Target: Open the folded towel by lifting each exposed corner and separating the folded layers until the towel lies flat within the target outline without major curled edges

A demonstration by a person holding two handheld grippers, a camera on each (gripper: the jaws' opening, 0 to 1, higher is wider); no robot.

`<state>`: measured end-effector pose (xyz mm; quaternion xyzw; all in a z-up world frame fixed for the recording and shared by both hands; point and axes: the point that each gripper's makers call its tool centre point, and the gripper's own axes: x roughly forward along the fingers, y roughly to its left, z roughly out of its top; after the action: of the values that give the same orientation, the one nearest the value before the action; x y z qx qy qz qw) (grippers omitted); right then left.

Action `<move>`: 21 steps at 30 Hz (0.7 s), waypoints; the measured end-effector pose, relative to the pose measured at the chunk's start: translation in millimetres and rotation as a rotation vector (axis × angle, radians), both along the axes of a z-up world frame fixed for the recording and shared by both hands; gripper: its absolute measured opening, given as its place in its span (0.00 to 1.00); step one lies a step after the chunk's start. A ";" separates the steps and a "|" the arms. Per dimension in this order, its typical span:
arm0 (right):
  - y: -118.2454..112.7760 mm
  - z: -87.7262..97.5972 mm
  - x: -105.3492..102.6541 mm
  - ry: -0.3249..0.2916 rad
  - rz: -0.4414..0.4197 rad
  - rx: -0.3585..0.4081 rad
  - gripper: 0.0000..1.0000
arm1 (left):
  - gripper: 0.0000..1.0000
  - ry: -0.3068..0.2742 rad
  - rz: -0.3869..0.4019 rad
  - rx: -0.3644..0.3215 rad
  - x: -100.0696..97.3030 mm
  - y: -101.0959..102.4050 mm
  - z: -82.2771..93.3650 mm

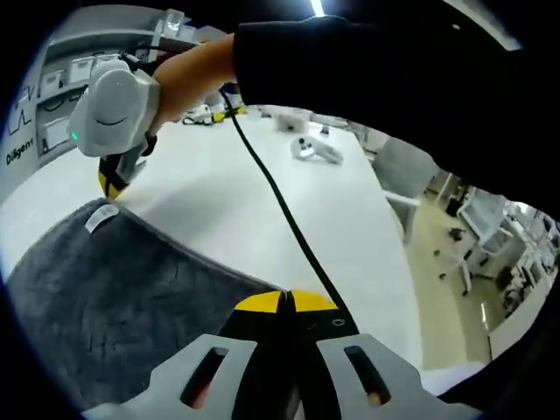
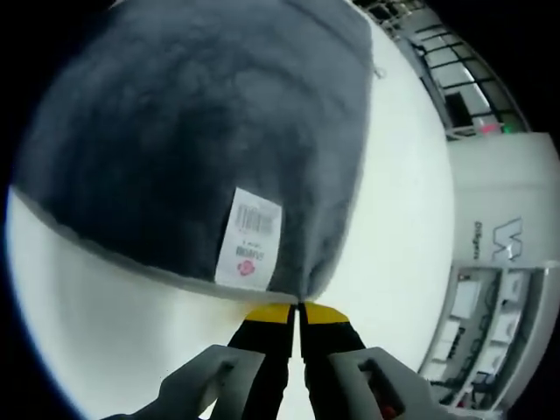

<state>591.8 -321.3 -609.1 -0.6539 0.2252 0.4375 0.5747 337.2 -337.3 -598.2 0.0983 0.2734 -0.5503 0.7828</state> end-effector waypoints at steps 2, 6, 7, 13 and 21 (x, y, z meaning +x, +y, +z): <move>-0.6 -0.7 0.1 0.003 -0.007 -0.002 0.00 | 0.01 -0.008 -0.002 0.010 0.3 -1.4 -2.8; -1.5 -1.9 1.6 0.017 -0.049 0.004 0.00 | 0.01 -0.021 -0.003 0.020 1.2 -4.0 -5.7; -1.6 -2.2 1.7 0.018 -0.051 0.001 0.00 | 0.01 -0.035 -0.007 0.029 1.0 -4.6 -6.1; -2.9 -3.0 4.2 0.038 -0.092 0.001 0.00 | 0.01 -0.093 -0.027 0.064 1.9 -5.8 -6.5; -3.4 -3.5 9.0 0.037 -0.097 0.005 0.00 | 0.01 -0.121 -0.027 0.060 5.0 -4.2 -6.2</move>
<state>600.8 -324.7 -612.6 -0.6324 0.2661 0.4219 0.5927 342.2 -341.5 -604.3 0.1586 0.2406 -0.5454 0.7871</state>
